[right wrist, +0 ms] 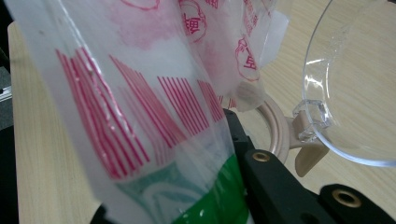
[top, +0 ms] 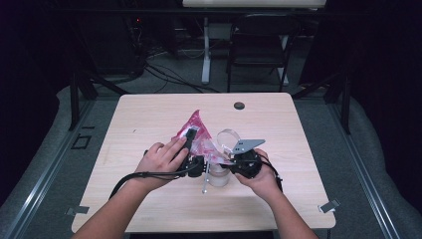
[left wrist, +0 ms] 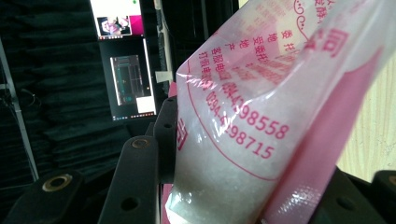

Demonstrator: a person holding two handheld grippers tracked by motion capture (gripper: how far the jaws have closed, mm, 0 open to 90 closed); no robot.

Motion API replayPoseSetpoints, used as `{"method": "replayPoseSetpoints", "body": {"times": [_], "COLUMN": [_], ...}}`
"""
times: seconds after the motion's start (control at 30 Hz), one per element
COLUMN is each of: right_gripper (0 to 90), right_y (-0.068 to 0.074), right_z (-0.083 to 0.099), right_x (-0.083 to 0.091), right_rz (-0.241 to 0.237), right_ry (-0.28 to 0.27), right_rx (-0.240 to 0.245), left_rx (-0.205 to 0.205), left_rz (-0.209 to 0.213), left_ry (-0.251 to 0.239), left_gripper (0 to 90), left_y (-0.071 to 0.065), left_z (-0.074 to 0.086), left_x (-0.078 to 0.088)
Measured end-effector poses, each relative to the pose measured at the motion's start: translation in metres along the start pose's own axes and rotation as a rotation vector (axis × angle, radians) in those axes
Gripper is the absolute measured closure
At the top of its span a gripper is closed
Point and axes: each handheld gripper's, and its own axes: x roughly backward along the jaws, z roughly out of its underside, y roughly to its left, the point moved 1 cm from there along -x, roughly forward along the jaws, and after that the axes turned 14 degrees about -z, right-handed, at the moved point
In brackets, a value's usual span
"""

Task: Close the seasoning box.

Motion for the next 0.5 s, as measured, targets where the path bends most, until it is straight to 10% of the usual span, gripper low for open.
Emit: {"method": "replayPoseSetpoints", "body": {"times": [0.5], "right_gripper": [90.0], "right_y": [0.0007], "right_z": [0.0007], "right_x": [-0.003], "right_rz": [-0.005], "right_ry": [0.012], "right_rx": [0.001], "left_rx": [-0.047], "left_rz": [0.034], "left_ry": [0.004], "left_gripper": [62.5], "left_y": [0.0032], "left_z": [-0.0012], "left_x": [-0.0008]}}
